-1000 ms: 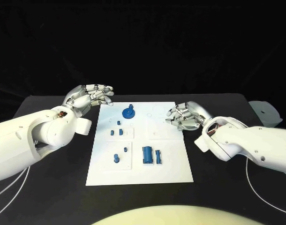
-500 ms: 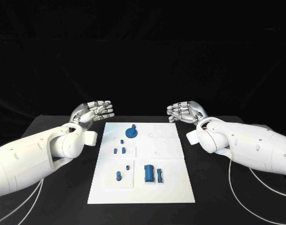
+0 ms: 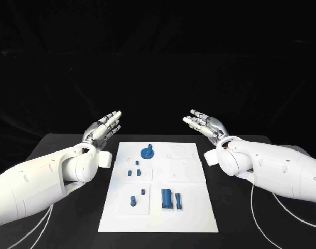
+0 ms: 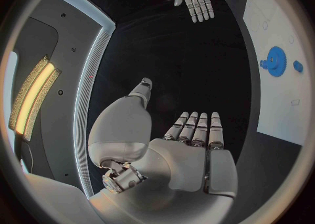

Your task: Assemble the parts on the task board

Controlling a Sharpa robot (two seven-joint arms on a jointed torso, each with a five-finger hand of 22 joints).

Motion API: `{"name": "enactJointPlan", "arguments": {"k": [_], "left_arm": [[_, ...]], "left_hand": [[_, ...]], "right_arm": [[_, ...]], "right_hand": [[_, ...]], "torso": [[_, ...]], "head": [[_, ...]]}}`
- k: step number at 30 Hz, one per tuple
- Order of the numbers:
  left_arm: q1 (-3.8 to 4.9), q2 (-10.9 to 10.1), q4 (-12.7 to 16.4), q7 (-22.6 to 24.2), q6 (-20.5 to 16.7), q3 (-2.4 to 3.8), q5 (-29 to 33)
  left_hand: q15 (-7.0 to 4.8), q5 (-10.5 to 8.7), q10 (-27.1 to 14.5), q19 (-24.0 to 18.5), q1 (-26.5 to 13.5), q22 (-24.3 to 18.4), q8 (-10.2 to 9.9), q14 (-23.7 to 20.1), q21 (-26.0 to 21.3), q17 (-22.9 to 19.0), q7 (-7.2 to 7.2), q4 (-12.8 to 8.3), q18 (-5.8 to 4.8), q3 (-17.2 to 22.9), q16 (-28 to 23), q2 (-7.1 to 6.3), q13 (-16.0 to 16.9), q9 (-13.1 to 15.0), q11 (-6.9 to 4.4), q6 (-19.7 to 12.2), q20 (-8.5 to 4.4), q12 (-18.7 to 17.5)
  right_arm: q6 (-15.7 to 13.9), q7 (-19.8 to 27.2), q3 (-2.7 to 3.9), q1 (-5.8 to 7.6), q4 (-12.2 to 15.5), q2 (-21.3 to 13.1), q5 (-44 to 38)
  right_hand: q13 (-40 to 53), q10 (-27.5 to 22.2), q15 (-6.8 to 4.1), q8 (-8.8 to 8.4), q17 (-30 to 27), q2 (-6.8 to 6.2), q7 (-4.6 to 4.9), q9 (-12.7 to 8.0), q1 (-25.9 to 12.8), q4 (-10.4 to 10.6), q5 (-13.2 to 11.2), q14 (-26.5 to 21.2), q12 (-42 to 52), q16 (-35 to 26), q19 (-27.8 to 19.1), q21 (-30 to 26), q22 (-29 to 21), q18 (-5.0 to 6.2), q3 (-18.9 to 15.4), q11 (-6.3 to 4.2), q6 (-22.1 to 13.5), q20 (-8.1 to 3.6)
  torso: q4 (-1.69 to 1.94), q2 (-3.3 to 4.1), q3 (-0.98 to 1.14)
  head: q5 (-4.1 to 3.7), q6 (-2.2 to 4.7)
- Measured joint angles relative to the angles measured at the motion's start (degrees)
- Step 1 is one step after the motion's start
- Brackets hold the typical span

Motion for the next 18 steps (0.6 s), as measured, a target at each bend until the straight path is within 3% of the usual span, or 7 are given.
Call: {"name": "enactJointPlan", "arguments": {"k": [1, 3, 7, 10, 12, 18], "left_arm": [[-0.1, -0.2, 0.9, 0.0, -0.6, 0.07, 0.0], [-0.37, -0.7, 3.1, 0.1, -2.4, 0.25, -0.1], [-1.06, -2.0, 8.3, 0.4, -7.2, 0.63, -0.4], [-1.55, -2.9, 12.1, 0.8, -11.7, 0.88, -0.7], [-1.82, -3.4, 14.0, 1.0, -14.4, 0.97, -0.9], [-2.33, -4.4, 17.9, 1.8, -21.7, 1.24, -1.5]], "left_hand": [[-0.31, -0.54, -1.7, -1.6, -6.3, -0.1, -0.5, -1.4, 0.0, -0.3, -0.3, -0.3, -0.87, -0.8, -0.5, 0.34, -0.1, -0.5, -0.31, -1.4, -0.53, -0.2], [-0.8, -1.4, -4.5, -4.1, -17.6, -0.4, -1.3, -3.7, -0.4, -0.7, -0.83, -0.7, -0.86, -2.1, -1.3, 0.92, -0.3, -1.3, -0.84, -3.7, -1.34, -0.5], [-1.45, -2.46, -7.9, -7.2, -32.5, -0.7, -2.3, -6.6, -0.4, -1.2, -1.49, -1.4, -1.77, -3.7, -2.2, 1.62, -0.5, -2.3, -1.46, -6.6, -2.42, -0.6], [-1.74, -2.82, -9.3, -8.3, -38.3, -0.8, -2.6, -7.7, -0.7, -1.5, -1.88, -1.7, -1.77, -4.2, -2.6, 1.91, -0.6, -2.7, -1.79, -7.5, -2.95, -0.7], [-1.7, -2.92, -9.9, -9.0, -41.0, -0.8, -2.6, -8.0, -0.7, -1.5, -1.84, -1.7, -1.76, -4.5, -2.6, 2.03, -0.6, -2.9, -1.95, -8.1, -3.04, -0.7], [-2.01, -3.17, -10.6, -9.7, -45.1, -0.9, -2.9, -8.8, -0.7, -1.6, -2.04, -1.7, -1.77, -4.9, -2.9, 2.25, -0.7, -3.1, -2.09, -8.7, -3.26, -0.7]], "right_arm": [[-0.5, 0.1, 0.22, -0.16, 1.0, -0.2, 0.3], [-2.2, 0.4, 1.03, -0.71, 4.1, -1.0, 1.3], [-6.6, 1.4, 2.52, -1.83, 10.6, -2.6, 3.9], [-10.2, 2.2, 3.43, -2.51, 14.7, -3.5, 6.2], [-12.2, 2.8, 3.84, -2.82, 16.6, -3.9, 7.5], [-17.2, 4.2, 4.45, -3.31, 19.6, -4.7, 10.6]], "right_hand": [[-0.2, -3.1, -0.2, -0.29, -0.5, 0.27, -0.33, -0.7, -6.1, -0.3, -0.3, -2.7, -0.2, -0.3, -2.1, 0.0, -0.9, -0.68, -0.8, -0.26, -1.6, -0.39], [-0.5, -8.2, -0.51, -0.74, -1.4, 0.72, -0.9, -1.9, -16.6, -0.9, -0.5, -7.0, -0.4, -0.9, -5.5, 0.0, -2.2, -1.31, -2.0, -0.69, -4.2, -1.03], [-0.8, -14.8, -0.94, -1.18, -2.5, 1.24, -1.59, -3.4, -30.5, -1.6, -0.8, -12.5, -0.4, -1.5, -9.9, -0.3, -4.0, -1.32, -3.6, -1.23, -7.6, -1.81], [-1.0, -17.2, -1.1, -1.4, -2.9, 1.46, -2.02, -4.0, -35.9, -1.9, -1.1, -14.7, -0.7, -1.8, -11.6, -0.3, -4.7, -2.22, -4.2, -1.43, -8.7, -2.12], [-1.0, -18.4, -1.2, -1.51, -3.1, 1.55, -2.05, -4.2, -38.3, -1.9, -1.1, -15.6, -0.7, -1.8, -12.2, -0.5, -5.0, -2.22, -4.3, -1.52, -9.3, -2.45], [-1.1, -20.4, -1.29, -1.62, -3.3, 1.74, -2.24, -4.6, -42.7, -2.2, -1.3, -17.3, -0.7, -2.0, -13.6, -0.5, -5.5, -2.22, -4.9, -1.7, -10.2, -2.56]], "torso": [[-0.19, -0.04, 0.14], [-0.47, -0.13, 0.35], [-1.1, -0.3, 0.79], [-1.4, -0.39, 1.01], [-1.53, -0.42, 1.1], [-1.69, -0.46, 1.2]], "head": [[0.41, 0.59], [0.93, 1.44], [1.97, 3.03], [2.43, 3.74], [2.55, 3.95], [2.63, 4.1]]}}
